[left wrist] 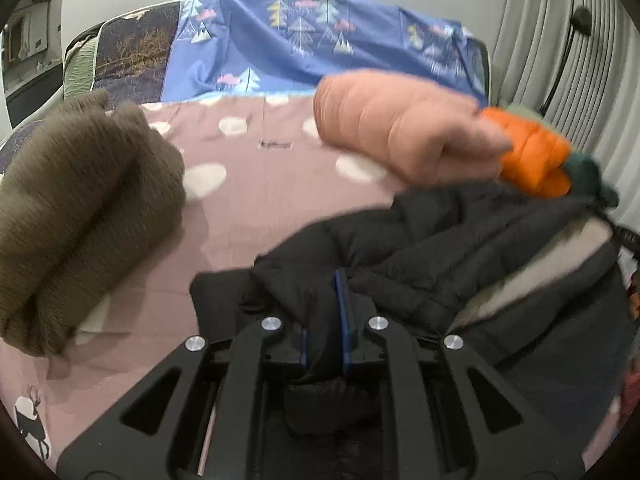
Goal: Fold large clothes
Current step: 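Fold the held hem over toward the collar with both grippers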
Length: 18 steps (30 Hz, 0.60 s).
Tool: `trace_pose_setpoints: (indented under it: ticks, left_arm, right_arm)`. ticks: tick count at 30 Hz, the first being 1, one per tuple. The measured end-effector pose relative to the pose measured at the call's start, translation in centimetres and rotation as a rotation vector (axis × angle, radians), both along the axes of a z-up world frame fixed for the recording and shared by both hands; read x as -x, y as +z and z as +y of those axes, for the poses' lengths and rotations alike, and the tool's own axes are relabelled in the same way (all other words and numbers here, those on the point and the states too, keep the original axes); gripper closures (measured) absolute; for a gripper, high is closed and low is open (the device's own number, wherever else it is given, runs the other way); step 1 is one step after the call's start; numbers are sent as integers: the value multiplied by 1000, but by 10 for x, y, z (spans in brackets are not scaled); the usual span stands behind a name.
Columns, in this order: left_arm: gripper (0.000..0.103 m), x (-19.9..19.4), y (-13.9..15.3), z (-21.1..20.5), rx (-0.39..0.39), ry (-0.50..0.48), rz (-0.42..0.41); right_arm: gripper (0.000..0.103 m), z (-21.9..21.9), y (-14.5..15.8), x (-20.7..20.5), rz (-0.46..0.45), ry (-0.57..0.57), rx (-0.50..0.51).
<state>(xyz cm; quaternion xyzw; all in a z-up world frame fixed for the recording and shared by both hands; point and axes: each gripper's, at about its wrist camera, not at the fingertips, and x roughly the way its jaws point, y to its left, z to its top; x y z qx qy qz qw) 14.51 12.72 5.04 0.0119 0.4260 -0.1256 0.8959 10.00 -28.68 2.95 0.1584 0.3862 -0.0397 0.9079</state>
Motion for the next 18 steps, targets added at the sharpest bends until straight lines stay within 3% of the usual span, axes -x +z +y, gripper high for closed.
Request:
trace_pose_setpoints:
  ticks: [5,8,10,12,15,17,18]
  left_arm:
    - [90,3,-8,-8,-78,-22,-32]
    - [89,3,-3,-5,-54,-20,-31]
    - [77,8,9,3,9,-7,-38]
    - [52,18,27,12,67,8,-69]
    - [39,42,67,23,109,32,-178]
    - [42,56,85,25,127,28,-230]
    - [48,62,92,24,142,17,-243]
  right_arm:
    - [100,10,-10,-6,15,7,69]
    - [96,7,-4,-3,13,1,58]
    - [86,3,8,4,2,-4,38]
    - [49,-2,33,23,-62,-20,27]
    - [43,-2,67,51,-166,-23,61]
    - [43,5,83,68,-197,3,83]
    - [43,11,87,76,-207,31,84]
